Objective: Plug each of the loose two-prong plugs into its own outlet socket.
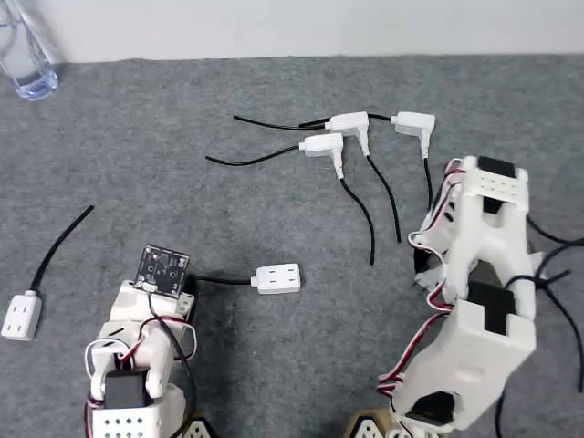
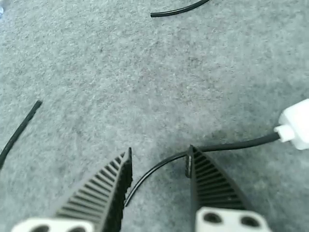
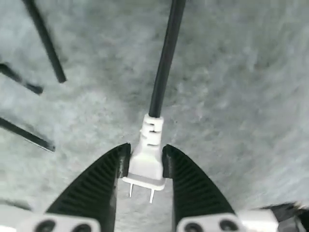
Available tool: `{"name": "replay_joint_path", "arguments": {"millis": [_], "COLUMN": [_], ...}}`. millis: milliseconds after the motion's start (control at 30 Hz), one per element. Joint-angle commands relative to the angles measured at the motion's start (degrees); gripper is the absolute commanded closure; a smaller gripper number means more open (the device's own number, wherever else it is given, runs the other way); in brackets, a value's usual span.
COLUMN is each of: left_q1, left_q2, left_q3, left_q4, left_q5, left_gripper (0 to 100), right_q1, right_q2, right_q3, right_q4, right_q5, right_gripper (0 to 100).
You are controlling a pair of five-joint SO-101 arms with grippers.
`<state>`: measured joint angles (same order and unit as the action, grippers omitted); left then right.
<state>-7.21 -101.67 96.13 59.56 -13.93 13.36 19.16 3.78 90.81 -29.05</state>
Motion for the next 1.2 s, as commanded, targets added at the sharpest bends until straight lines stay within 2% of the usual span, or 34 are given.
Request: {"name": "replay_joint_path", "arguments": {"millis": [0,167,233,367,500,567,700,867,1033,1167], "left_q1": [1.32,1.32,1.32,1.32,1.32,1.32,1.32,1.41,1.41,1.41], "left_q2": [-0.97,-0.97,-0.97,-0.97,-0.97,-0.97,-0.97,-0.97,-0.97,-0.97], "left_q3": [-0.13,-0.04,-0.04,-0.04,-0.04,-0.04,-0.04,-0.04,0.22,0.22], "left_q4": [0.53,0.62,0.62,0.62,0.62,0.62,0.62,0.62,0.35,0.35], "left_q5": [-1.14,-1.23,-1.23,-1.23,-1.32,-1.32,-1.32,-1.41,-1.41,-1.41], "left_gripper": [83,83,83,83,83,83,83,83,83,83], "right_q1": [-2.68,-6.9,-8.31,-10.77,-11.12,-11.12,-11.38,-13.41,-12.88,-9.98], "right_q2": [0.48,5.32,6.64,7.6,7.08,6.73,5.41,4.44,3.21,-6.2], "right_q3": [2.02,1.14,-0.88,-8.26,-10.73,-10.9,-10.9,-10.64,-10.9,-10.37], "right_q4": [0.04,1.71,3.3,11.38,12.09,12.09,12.09,12.0,12.18,12.35], "right_q5": [-2.73,-2.46,1.14,13.36,31.03,35.52,36.31,37.98,56.09,71.82], "right_gripper": [98.3,98.3,98.3,96.3,85.6,80.1,73.7,73.5,73.5,73.5]}}
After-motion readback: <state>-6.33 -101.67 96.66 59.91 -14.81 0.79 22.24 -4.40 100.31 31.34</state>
